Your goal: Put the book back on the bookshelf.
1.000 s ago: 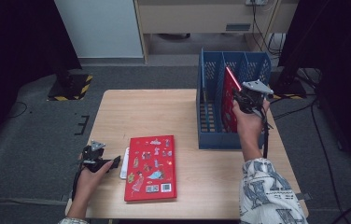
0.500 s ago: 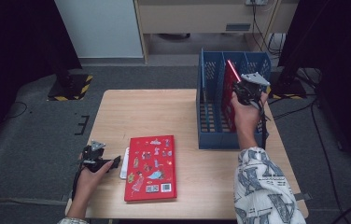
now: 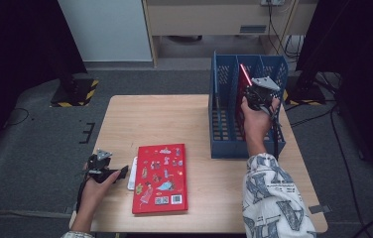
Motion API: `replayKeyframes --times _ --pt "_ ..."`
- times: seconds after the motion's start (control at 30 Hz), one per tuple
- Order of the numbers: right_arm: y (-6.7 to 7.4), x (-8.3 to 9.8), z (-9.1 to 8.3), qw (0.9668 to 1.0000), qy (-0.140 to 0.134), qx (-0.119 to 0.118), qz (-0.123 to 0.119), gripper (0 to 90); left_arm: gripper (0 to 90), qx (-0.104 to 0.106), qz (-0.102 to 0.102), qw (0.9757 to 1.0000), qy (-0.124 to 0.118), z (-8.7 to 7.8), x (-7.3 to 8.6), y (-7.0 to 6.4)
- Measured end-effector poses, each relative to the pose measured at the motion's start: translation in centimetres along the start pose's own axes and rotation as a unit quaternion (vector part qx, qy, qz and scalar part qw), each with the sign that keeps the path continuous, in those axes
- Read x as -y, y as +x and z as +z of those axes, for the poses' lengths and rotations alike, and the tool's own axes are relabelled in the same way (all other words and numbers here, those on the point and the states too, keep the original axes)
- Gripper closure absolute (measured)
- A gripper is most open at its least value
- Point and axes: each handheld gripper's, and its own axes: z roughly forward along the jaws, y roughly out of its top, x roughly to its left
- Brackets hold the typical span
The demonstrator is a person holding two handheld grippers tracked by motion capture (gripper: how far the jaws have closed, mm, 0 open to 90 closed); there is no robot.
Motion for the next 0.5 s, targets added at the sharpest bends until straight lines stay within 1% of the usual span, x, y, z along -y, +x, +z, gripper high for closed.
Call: replayKeyframes --times 0.03,0.1,0.17,0.23,0.4,0.5 --pt "0.16 0.07 -0.01 1.0 -0.002 0.0 -0.002 79.4 0.0 0.0 0.0 1.0 0.0 0.0 0.0 0.0" --pt "0.77 0.22 -0.12 0.9998 -0.003 0.001 -0.018 79.2 0.0 0.0 0.0 1.0 0.0 0.0 0.0 -0.01" --pt "1.08 0.25 -0.14 0.9996 -0.003 0.003 -0.027 79.1 0.0 0.0 0.0 1.0 0.0 0.0 0.0 -0.02" --pt "1.11 0.27 -0.14 0.9997 -0.003 0.003 -0.022 78.9 0.0 0.0 0.0 1.0 0.0 0.0 0.0 -0.02" --pt "1.03 0.25 -0.25 0.9996 -0.001 0.0 -0.026 77.3 0.0 0.0 0.0 1.0 0.0 0.0 -0.01 -0.01" --pt "1.05 0.29 -0.53 0.9996 -0.007 -0.005 -0.026 69.8 0.0 0.0 0.0 1.0 0.0 0.0 -0.01 -0.01"
